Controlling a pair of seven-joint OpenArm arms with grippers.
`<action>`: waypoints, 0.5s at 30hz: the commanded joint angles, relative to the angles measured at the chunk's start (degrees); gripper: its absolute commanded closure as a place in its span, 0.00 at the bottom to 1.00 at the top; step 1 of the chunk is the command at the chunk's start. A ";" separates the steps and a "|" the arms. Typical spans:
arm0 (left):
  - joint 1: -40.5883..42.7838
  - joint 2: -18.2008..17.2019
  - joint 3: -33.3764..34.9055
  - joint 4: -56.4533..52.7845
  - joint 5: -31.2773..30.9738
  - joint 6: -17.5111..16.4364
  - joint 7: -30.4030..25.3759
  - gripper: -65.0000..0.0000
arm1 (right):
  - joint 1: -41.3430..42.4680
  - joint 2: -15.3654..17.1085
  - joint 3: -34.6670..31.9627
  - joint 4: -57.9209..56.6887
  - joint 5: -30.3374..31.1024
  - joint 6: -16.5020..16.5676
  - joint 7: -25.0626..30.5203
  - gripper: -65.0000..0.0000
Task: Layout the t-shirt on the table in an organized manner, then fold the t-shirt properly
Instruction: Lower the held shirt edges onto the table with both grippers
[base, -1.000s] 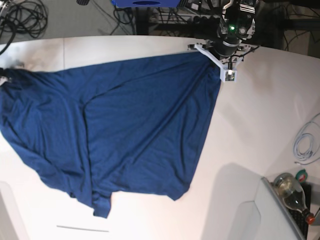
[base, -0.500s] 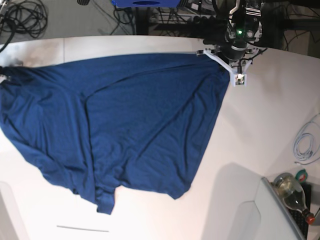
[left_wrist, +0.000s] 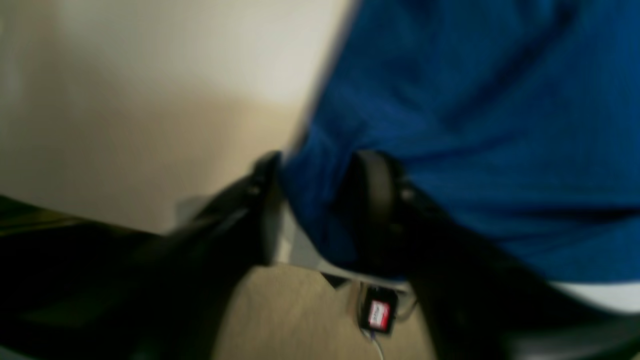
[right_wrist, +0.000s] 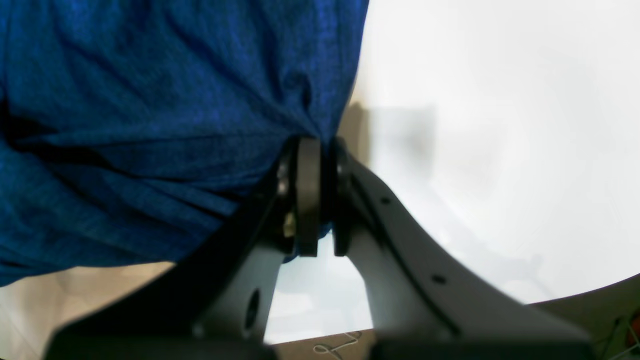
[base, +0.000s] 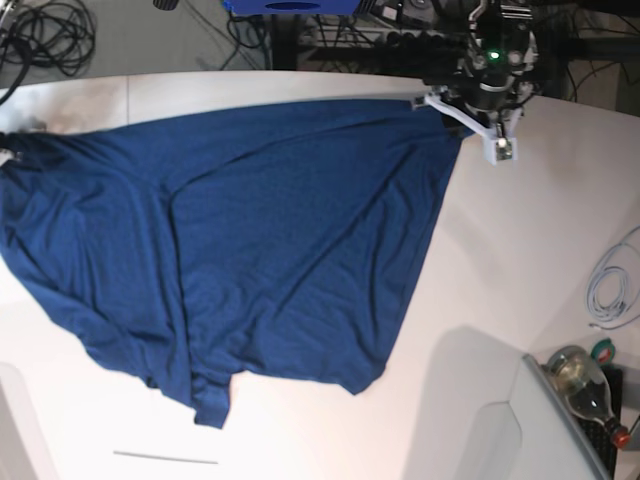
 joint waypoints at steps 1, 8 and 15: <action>0.97 -0.26 -0.81 2.23 0.24 0.17 -0.63 0.51 | 0.29 1.58 0.23 0.72 -0.34 -0.40 -0.07 1.00; 3.52 4.05 -3.53 13.49 0.24 -0.10 -0.80 0.49 | 0.29 1.58 0.49 0.72 -0.34 -0.40 -0.07 1.00; -9.93 5.28 8.77 6.01 -1.51 0.08 -0.98 1.00 | 0.29 1.23 0.75 0.81 -0.26 -0.40 -0.07 0.97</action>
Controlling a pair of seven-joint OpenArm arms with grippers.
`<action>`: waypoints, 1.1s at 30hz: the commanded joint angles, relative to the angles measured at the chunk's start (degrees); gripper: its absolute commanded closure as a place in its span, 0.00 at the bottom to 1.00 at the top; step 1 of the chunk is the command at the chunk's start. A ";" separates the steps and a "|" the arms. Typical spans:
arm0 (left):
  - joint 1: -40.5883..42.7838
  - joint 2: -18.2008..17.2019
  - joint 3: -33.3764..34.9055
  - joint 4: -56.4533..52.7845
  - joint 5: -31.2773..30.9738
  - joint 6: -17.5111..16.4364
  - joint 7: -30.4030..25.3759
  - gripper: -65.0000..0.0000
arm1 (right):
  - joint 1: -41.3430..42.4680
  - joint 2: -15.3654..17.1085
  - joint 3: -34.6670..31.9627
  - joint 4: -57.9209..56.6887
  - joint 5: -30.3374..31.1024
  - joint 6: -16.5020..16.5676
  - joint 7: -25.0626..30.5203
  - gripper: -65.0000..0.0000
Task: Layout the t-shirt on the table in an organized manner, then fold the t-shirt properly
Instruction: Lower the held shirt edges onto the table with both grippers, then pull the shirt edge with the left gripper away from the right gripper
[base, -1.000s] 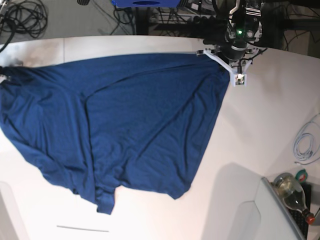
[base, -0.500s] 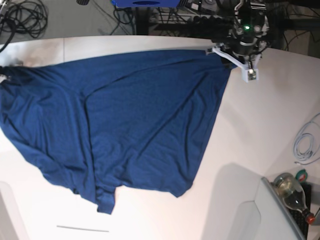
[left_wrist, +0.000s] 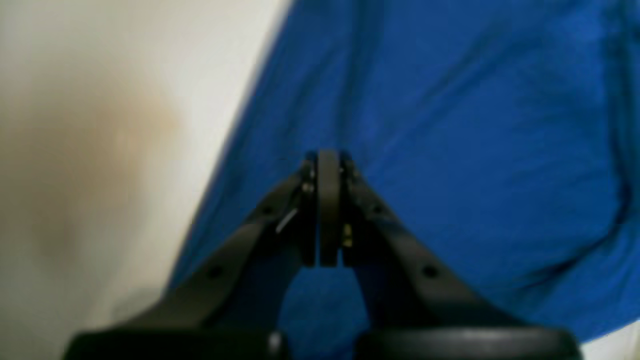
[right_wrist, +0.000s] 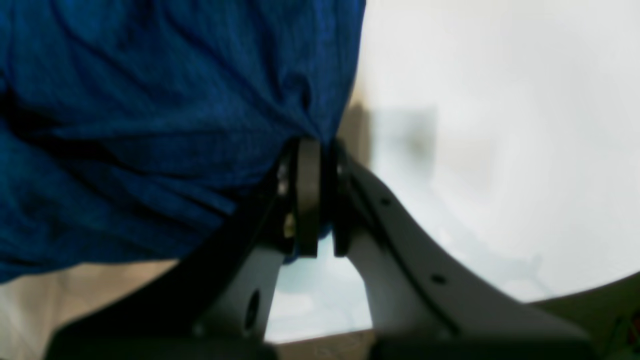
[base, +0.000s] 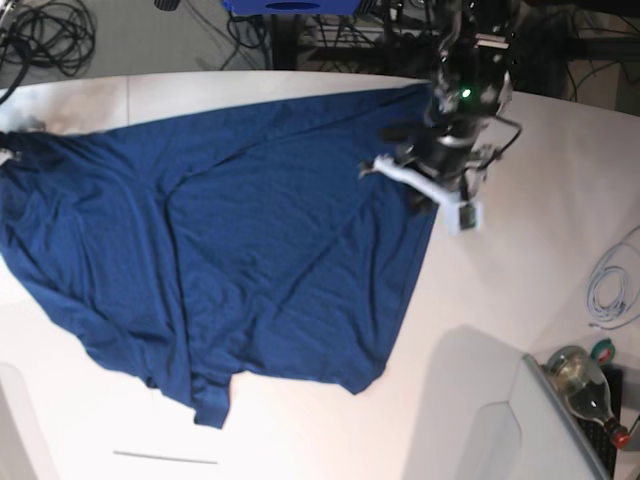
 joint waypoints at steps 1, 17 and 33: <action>-2.03 -0.16 0.76 -1.47 0.52 0.52 -0.35 1.00 | 0.42 1.17 0.34 1.16 -0.32 -0.38 0.02 0.93; -5.28 -0.52 0.23 -13.34 1.22 0.61 -0.52 1.00 | -8.81 -5.25 2.27 26.83 -0.32 5.07 0.46 0.43; -0.01 -2.63 -14.54 -6.31 0.87 0.34 -0.43 1.00 | -1.86 -5.08 -16.01 23.23 -0.41 11.27 0.02 0.43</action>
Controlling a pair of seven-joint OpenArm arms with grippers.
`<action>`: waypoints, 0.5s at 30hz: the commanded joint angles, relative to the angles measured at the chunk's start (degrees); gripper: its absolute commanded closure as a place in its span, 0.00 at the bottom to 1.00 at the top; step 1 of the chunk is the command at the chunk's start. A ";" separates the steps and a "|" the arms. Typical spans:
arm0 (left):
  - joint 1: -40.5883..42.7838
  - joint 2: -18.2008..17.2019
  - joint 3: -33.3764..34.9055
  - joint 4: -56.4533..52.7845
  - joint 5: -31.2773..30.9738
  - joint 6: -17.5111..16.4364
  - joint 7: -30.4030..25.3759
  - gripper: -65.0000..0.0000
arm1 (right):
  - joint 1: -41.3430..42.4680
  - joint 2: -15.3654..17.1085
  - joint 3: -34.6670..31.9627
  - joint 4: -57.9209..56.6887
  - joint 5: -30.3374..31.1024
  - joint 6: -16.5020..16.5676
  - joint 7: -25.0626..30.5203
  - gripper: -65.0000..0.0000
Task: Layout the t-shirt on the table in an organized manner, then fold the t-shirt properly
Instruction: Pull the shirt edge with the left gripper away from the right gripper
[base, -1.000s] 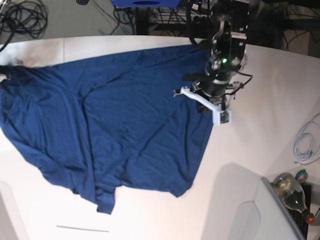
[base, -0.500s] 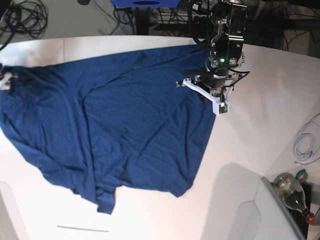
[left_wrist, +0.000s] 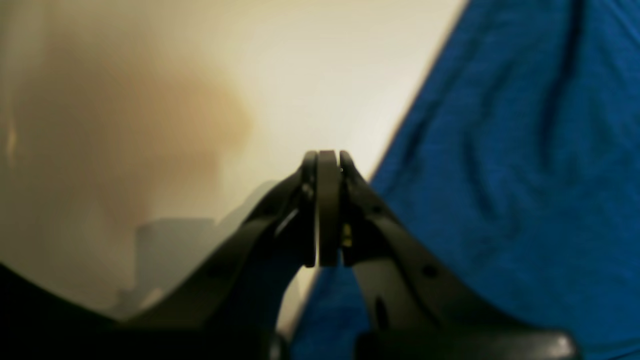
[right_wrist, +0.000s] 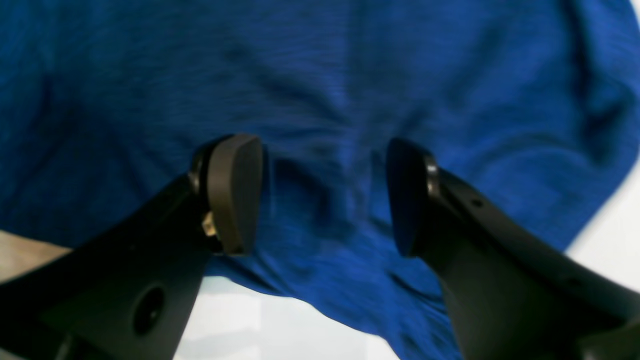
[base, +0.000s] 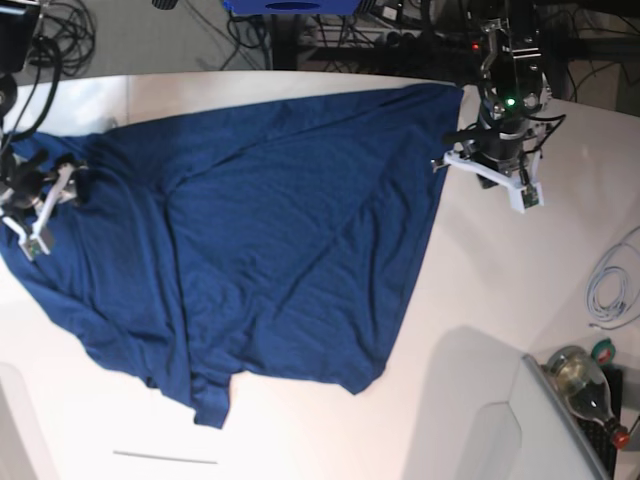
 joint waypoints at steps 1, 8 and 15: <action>-0.10 -0.24 -0.27 1.21 -0.03 -0.10 -0.96 1.00 | 0.85 1.11 -0.35 0.10 0.55 0.03 0.69 0.43; 1.31 -0.51 -0.35 1.30 0.24 -0.10 -0.96 1.00 | 2.08 1.11 -1.14 -4.47 0.55 0.03 0.78 0.46; 1.22 -0.51 -0.35 1.12 0.24 -0.10 -0.96 1.00 | 0.23 2.16 -0.79 -2.71 0.55 0.03 0.69 0.97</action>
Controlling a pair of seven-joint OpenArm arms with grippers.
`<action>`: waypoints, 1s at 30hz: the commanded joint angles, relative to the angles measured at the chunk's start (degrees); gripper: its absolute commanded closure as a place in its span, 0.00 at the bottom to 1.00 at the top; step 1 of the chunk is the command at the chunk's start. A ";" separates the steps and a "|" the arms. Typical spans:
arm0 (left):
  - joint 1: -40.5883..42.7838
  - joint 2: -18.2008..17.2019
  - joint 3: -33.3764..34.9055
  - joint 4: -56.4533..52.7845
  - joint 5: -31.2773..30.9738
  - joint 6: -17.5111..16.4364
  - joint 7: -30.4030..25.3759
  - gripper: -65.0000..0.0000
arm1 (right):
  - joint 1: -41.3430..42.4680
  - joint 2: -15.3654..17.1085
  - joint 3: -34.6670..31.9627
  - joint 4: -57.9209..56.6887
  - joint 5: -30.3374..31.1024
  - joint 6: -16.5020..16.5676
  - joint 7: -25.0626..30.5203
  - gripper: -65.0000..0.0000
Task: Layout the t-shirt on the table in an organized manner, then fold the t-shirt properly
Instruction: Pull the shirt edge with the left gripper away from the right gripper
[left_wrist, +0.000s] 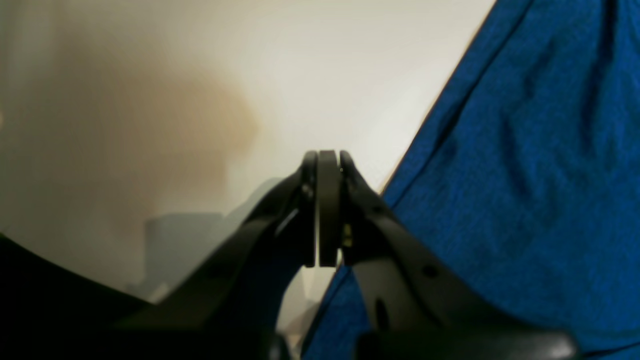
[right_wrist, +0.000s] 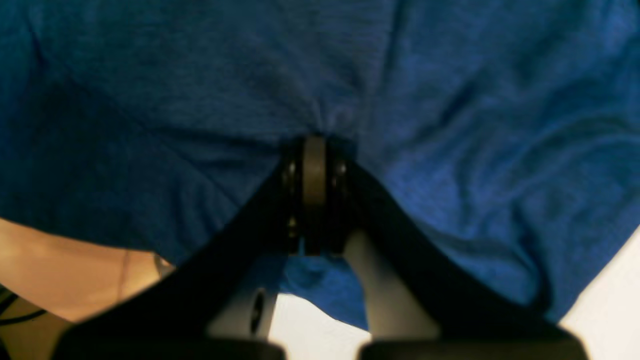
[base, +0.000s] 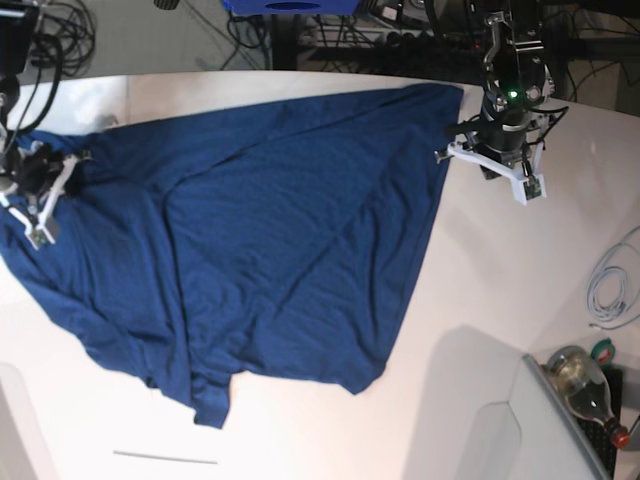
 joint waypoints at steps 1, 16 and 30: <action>-0.27 -0.38 -0.14 0.79 0.24 -0.07 -0.94 1.00 | -0.51 1.07 0.53 2.39 0.75 0.01 0.67 0.98; -5.89 0.06 8.39 -2.55 -0.20 -0.07 -0.94 1.00 | -11.33 -2.62 7.30 18.30 0.93 0.01 -4.43 1.00; -13.80 -0.38 14.81 -17.75 0.33 0.19 -1.02 1.00 | -18.89 -4.20 7.56 25.86 0.84 0.01 -11.37 1.00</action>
